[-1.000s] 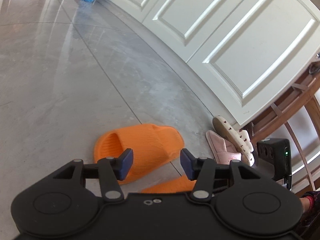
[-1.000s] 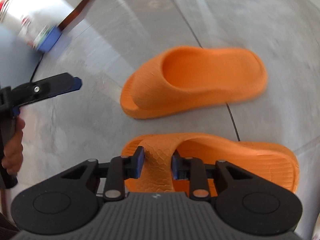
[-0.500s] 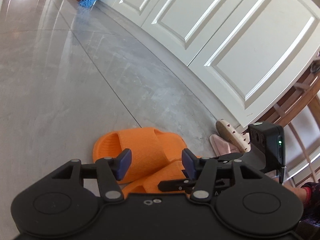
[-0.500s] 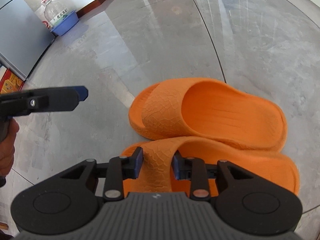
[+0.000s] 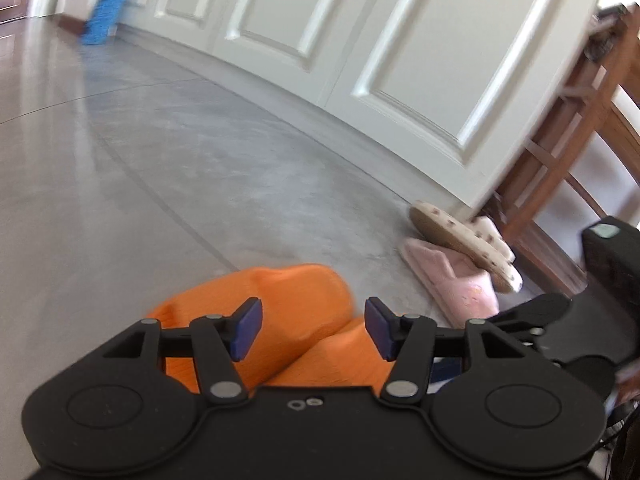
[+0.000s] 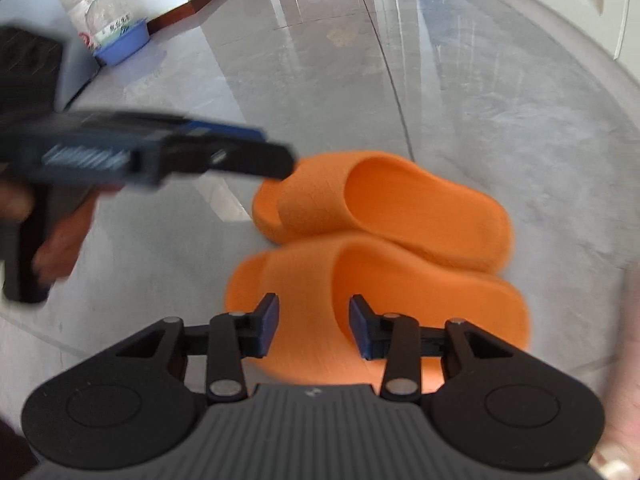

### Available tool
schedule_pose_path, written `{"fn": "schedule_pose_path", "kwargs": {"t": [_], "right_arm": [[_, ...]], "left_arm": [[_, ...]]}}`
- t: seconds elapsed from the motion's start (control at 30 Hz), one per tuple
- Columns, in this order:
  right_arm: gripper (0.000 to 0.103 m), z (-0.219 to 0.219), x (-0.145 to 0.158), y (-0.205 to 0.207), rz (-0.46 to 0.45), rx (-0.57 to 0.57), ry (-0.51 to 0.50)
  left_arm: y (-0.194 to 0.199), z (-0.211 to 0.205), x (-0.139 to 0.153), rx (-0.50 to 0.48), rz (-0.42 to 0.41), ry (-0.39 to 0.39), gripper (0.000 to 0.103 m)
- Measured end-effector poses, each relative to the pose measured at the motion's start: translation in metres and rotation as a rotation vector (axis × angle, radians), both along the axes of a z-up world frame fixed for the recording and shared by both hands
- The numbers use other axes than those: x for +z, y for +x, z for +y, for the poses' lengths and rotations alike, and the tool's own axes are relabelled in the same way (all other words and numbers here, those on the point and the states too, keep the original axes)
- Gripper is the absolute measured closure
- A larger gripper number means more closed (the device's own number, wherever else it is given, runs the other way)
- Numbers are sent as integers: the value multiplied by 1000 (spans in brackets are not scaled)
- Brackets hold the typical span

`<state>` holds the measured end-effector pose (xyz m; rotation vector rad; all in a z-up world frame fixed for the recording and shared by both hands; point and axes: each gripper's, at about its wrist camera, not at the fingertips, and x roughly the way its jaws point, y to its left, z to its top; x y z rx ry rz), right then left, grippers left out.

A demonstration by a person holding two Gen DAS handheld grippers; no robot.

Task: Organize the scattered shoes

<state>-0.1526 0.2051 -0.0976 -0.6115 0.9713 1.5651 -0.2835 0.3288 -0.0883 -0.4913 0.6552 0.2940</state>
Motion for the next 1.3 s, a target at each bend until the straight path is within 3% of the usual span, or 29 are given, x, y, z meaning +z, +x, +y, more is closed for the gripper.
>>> {"fn": "schedule_pose_path", "kwargs": {"t": [0.33, 0.53, 0.67, 1.07, 1.23, 1.3], "right_arm": [[58, -114, 19, 75, -105, -204, -162], [54, -170, 30, 114, -175, -362, -187], [49, -206, 31, 131, -193, -456, -196], [46, -273, 12, 148, -157, -622, -227], [44, -291, 15, 142, -114, -658, -201], [43, -295, 15, 141, -98, -666, -198]], "left_arm": [[113, -65, -2, -334, -48, -4, 46], [170, -103, -2, -442, -55, 15, 46], [201, -131, -9, -454, -29, 41, 46], [288, -205, -28, -400, 25, 345, 46], [315, -237, -46, -349, 65, 552, 46], [324, -243, -53, -310, 84, 601, 46]]}}
